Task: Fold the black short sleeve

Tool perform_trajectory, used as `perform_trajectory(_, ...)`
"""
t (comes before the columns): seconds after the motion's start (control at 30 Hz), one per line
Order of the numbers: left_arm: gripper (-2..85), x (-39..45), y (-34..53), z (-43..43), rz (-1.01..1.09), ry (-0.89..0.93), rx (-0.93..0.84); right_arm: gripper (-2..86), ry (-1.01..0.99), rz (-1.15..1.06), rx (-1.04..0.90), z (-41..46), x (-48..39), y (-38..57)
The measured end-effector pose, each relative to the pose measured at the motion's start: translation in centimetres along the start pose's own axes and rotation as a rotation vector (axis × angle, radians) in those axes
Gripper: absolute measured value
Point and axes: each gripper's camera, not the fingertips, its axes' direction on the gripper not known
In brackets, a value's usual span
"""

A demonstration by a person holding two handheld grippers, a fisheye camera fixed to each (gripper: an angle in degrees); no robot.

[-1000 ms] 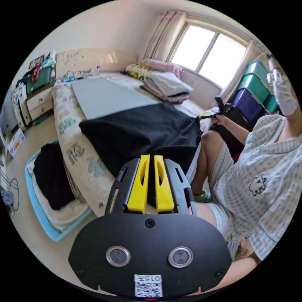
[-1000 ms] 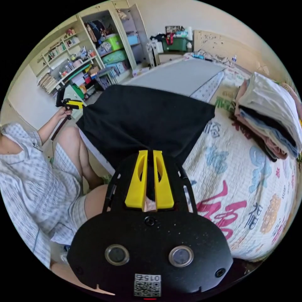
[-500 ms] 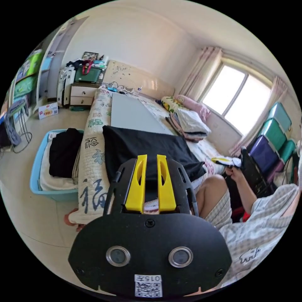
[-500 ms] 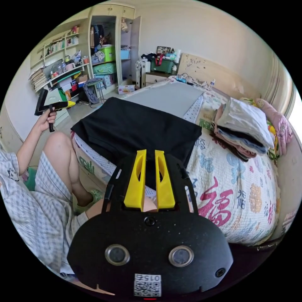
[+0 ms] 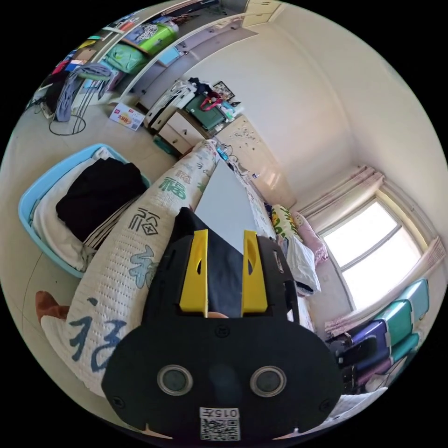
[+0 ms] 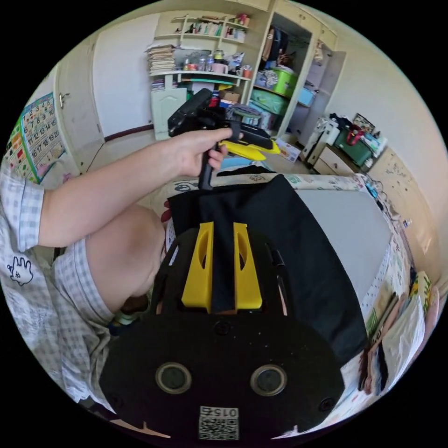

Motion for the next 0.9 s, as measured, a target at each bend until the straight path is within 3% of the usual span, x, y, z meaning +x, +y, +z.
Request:
perform_trajectory(0.27, 10.9, -4.3, -6.1, 10.0, -0.03, -0.082, -0.149, 8.8, -0.244, -0.009, -0.061, 3.8, 2.3, -5.2)
perform_trajectory(0.37, 6.9, -4.7, -7.1, 12.5, -0.004, -0.031, -0.221, 4.6, -0.212, 0.011, -0.033, 2.6, 2.1, -5.3)
perform_trajectory(0.53, 3.6, -3.9, -7.5, 12.7, 0.086, -0.037, -0.18, -0.7, -0.189, -0.063, -0.012, 0.8, 0.6, -6.0)
perform_trajectory(0.63, 2.9, -2.6, -7.4, 14.2, 0.194, -0.171, -0.226, -1.0, -0.152, -0.098, -0.018, 0.0, -0.6, -6.4)
perform_trajectory(0.9, 3.1, -1.3, -5.7, 17.8, 0.206, -0.33, -0.327, -1.0, -0.116, -0.094, -0.047, -1.1, -2.4, -6.2)
